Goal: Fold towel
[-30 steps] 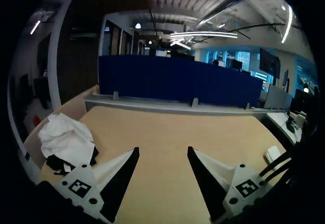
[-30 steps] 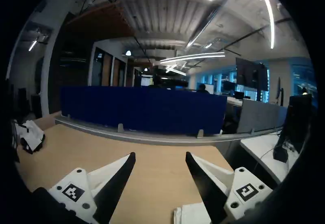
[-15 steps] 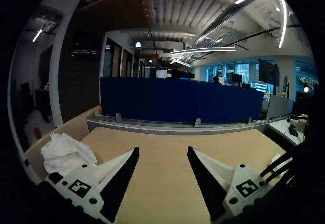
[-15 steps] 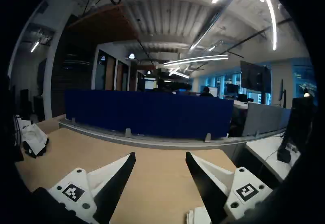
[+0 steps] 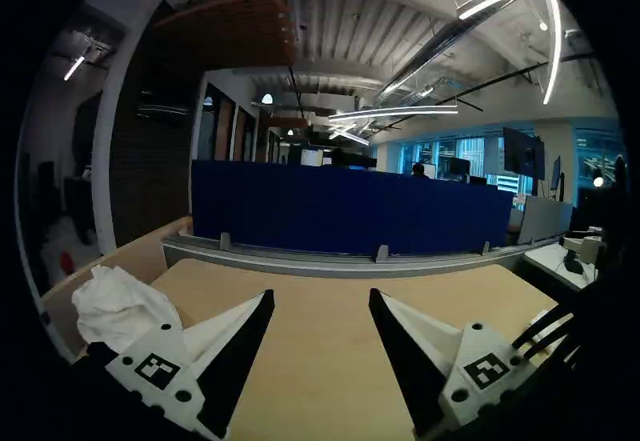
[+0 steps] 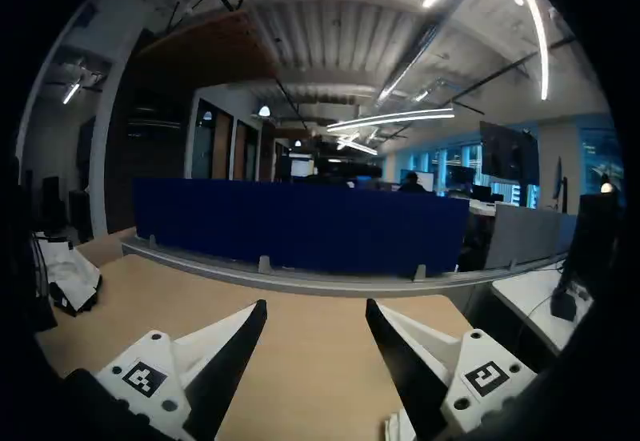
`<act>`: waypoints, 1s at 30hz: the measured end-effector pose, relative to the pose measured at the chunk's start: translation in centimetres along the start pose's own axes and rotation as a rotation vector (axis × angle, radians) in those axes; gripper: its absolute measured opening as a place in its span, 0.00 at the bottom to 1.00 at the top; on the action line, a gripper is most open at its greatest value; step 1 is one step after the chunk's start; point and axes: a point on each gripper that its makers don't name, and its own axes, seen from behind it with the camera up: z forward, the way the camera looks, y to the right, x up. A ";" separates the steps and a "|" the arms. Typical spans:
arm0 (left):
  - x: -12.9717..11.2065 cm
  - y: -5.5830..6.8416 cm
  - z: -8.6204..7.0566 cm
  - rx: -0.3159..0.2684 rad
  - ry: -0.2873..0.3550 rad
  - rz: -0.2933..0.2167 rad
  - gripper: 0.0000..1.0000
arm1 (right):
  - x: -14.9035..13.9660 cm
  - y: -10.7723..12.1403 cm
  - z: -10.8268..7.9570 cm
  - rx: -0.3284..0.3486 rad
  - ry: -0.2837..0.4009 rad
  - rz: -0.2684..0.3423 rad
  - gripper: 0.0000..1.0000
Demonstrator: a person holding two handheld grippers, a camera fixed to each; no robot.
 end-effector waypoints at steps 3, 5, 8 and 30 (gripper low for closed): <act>0.0 -0.1 0.0 0.003 0.010 0.002 0.88 | -0.1 -0.7 -0.1 0.005 -0.004 -0.005 0.95; 0.0 -0.2 0.1 0.003 0.020 0.005 0.88 | -0.3 -1.2 -0.3 0.009 -0.007 -0.006 0.95; 0.0 -0.1 0.1 0.004 0.036 0.015 0.88 | -0.4 -1.8 -0.6 0.012 -0.012 -0.003 0.95; -5.3 0.0 -0.3 0.050 0.130 0.159 0.88 | 0.9 -4.8 -2.1 0.045 0.037 0.084 0.97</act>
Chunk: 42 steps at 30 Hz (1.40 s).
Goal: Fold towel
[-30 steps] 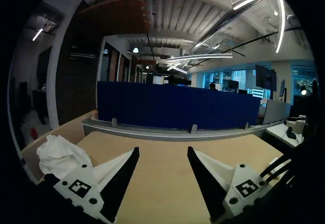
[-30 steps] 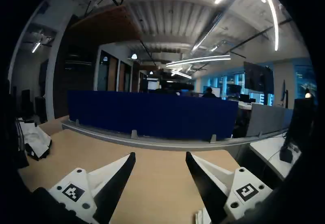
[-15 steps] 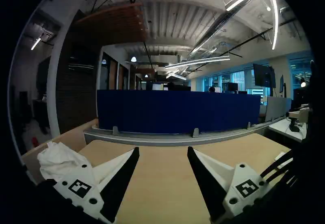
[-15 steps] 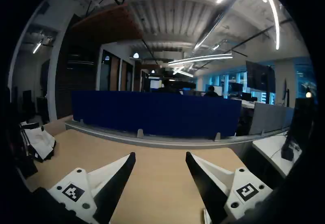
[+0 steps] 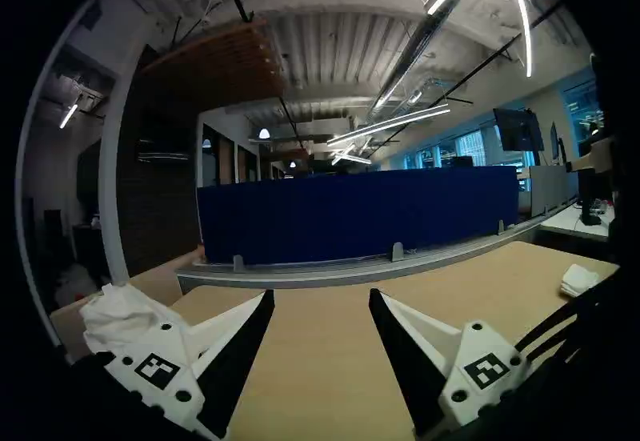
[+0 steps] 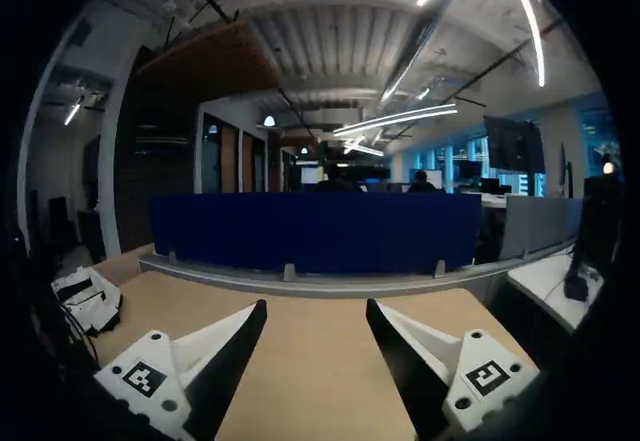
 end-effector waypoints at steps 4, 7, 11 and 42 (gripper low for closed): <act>-1.9 -0.5 -0.2 0.008 0.002 -0.018 0.88 | -0.4 -0.3 0.4 -0.001 0.016 0.011 0.98; -3.3 -1.0 -0.1 0.011 0.006 -0.026 0.88 | -1.0 -0.8 0.9 0.006 0.020 0.005 0.98; -5.2 -1.5 0.0 0.020 0.017 -0.040 0.88 | -2.0 -1.6 1.4 0.019 0.017 -0.017 0.98; -11.8 -2.6 1.1 0.035 0.001 -0.065 0.88 | -5.1 -4.4 3.1 0.056 -0.003 -0.091 0.98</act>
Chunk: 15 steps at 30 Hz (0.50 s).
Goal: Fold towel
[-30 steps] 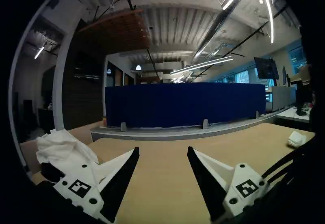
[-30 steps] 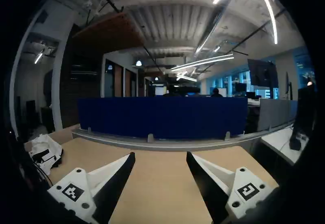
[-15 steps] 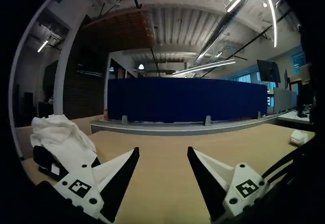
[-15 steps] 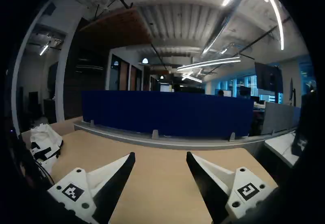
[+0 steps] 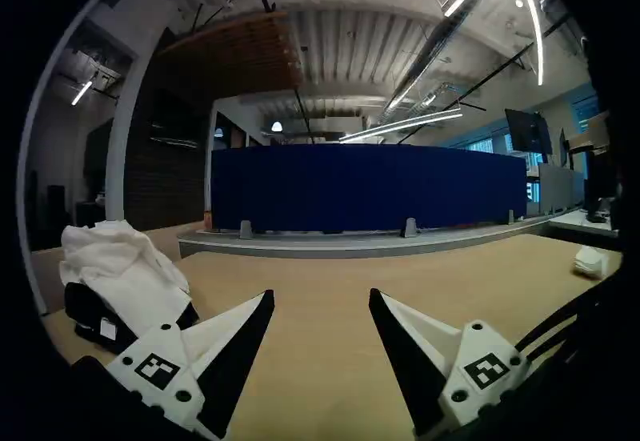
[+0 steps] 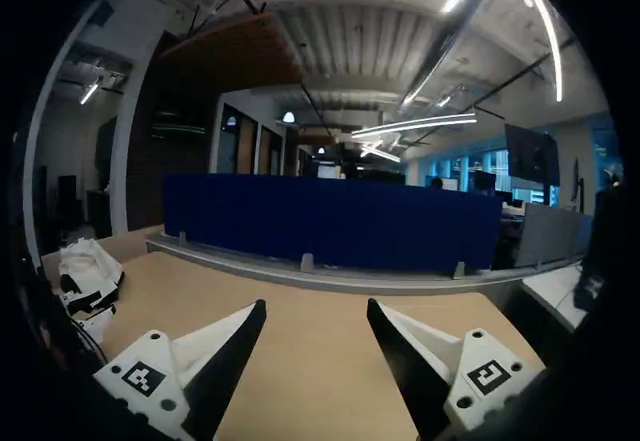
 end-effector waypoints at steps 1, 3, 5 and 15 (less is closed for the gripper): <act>0.0 0.0 0.0 0.000 -0.001 -0.001 0.88 | 0.0 0.0 0.0 0.000 0.000 0.000 0.98; 0.0 0.0 0.0 -0.001 -0.004 -0.002 0.87 | 0.0 0.0 0.0 0.001 0.000 0.001 0.98; 0.0 0.0 0.0 0.001 -0.005 -0.002 0.87 | -0.1 0.1 0.0 0.002 0.001 0.001 0.98; 0.0 0.0 -0.3 0.003 -0.007 -0.001 0.88 | 0.3 0.9 0.1 0.002 0.005 0.003 0.98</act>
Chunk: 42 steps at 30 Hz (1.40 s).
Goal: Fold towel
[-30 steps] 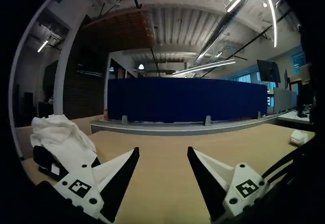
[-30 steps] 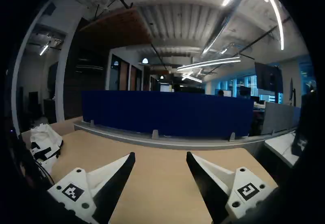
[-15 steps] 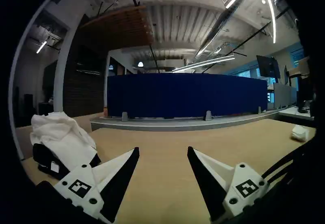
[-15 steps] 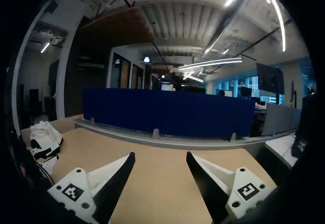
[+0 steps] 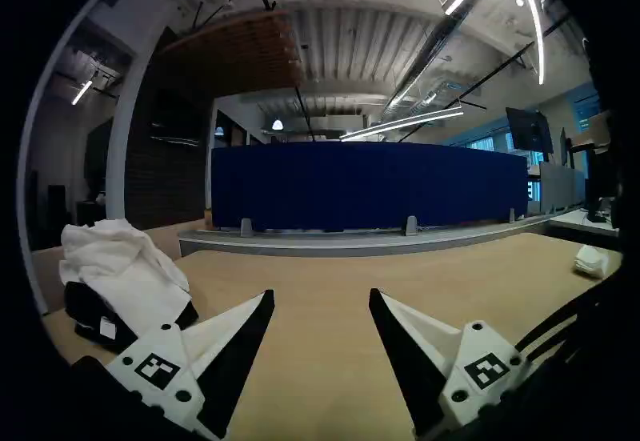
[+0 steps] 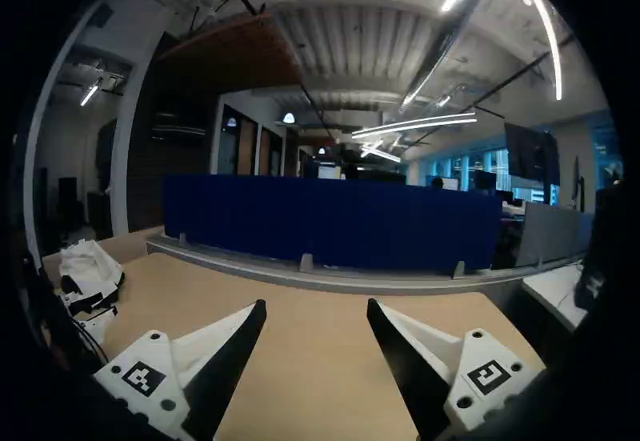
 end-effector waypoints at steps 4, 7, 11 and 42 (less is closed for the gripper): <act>-0.1 0.0 -0.2 0.000 0.000 0.000 0.88 | 0.6 0.6 0.1 -0.008 0.015 0.004 0.98; -0.1 0.1 -0.3 0.000 -0.001 0.000 0.88 | 1.3 1.3 0.1 -0.017 0.029 0.013 0.98; -0.1 0.1 -0.3 0.001 -0.001 0.001 0.88 | 2.3 2.3 0.0 -0.035 0.053 0.027 0.98; -0.3 -0.1 -0.4 0.001 0.000 0.001 0.88 | -8.2 10.6 -0.1 -0.170 0.055 0.071 0.99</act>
